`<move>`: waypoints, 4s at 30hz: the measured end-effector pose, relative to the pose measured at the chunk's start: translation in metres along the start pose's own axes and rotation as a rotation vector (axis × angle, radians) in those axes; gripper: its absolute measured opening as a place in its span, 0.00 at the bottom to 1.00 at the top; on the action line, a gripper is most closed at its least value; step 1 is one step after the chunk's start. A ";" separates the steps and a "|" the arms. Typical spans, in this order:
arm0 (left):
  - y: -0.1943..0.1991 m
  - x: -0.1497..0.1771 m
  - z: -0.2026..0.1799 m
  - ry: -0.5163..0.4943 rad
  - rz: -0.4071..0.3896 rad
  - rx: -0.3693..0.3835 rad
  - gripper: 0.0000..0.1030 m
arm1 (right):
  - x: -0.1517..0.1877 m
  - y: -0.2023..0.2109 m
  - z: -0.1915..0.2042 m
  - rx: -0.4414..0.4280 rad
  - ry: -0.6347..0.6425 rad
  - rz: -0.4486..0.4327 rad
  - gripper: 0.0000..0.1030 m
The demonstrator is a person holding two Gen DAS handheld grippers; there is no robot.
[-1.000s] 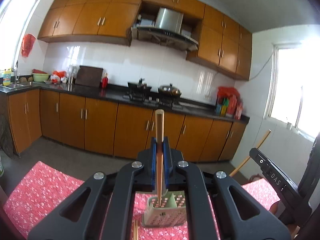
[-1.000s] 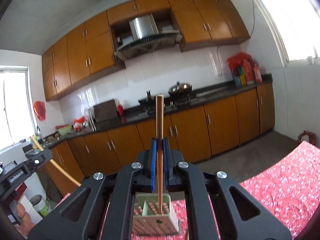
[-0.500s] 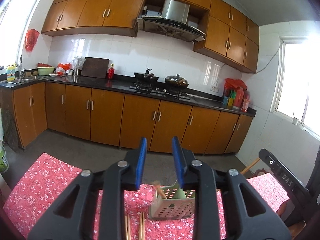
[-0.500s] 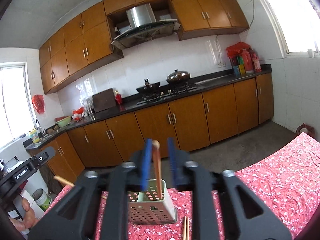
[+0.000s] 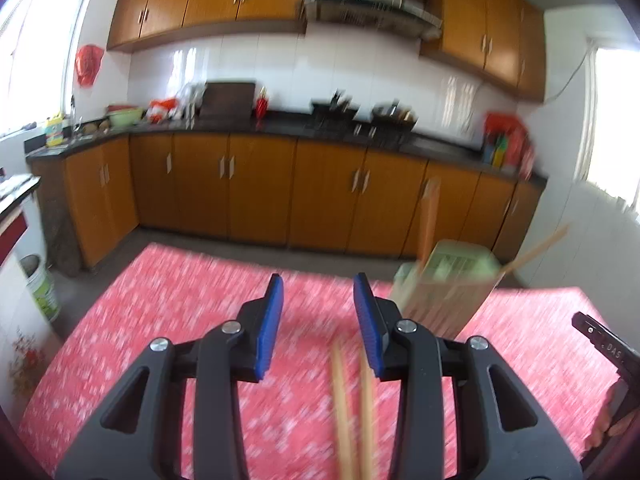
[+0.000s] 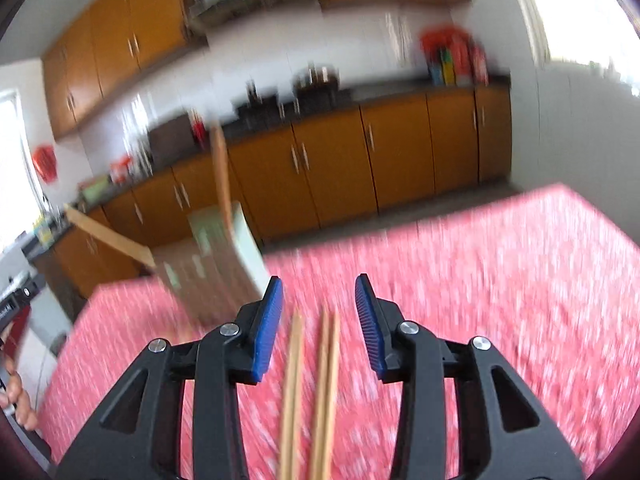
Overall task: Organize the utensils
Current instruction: 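Close the right tool on a chopstick while the left tool grasps another chopstick, then lift the held chopsticks off the cloth with both tools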
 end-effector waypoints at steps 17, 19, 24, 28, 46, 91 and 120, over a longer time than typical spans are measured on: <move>-0.032 0.108 0.014 0.021 0.290 0.039 0.36 | 0.096 -0.050 0.004 0.051 0.110 0.296 0.08; -0.032 0.111 0.010 0.024 0.304 0.068 0.36 | 0.095 -0.051 -0.001 0.076 0.090 0.288 0.08; -0.034 0.123 -0.002 0.004 0.344 0.127 0.31 | 0.093 -0.050 -0.015 0.079 0.063 0.282 0.08; -0.038 0.133 -0.012 -0.035 0.382 0.154 0.22 | 0.095 -0.046 -0.014 0.085 0.071 0.276 0.07; -0.053 0.137 -0.007 -0.102 0.422 0.034 0.08 | 0.096 -0.041 -0.009 0.079 0.129 0.279 0.08; -0.071 0.120 0.050 0.033 0.391 -0.017 0.10 | 0.087 -0.054 -0.030 0.151 0.077 0.256 0.08; 0.006 0.063 0.050 0.009 0.157 -0.014 0.08 | 0.043 0.017 -0.038 0.109 0.010 0.055 0.07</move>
Point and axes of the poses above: each gripper's, at about its wrist camera, not at the fingertips, and y roughly against the way its jaws point, z to its left, x to its underside, the point moved 1 cm from there along -y, roughly the way its jaws point, and after that the axes turned 4 degrees about x, right-handed, at the moved point
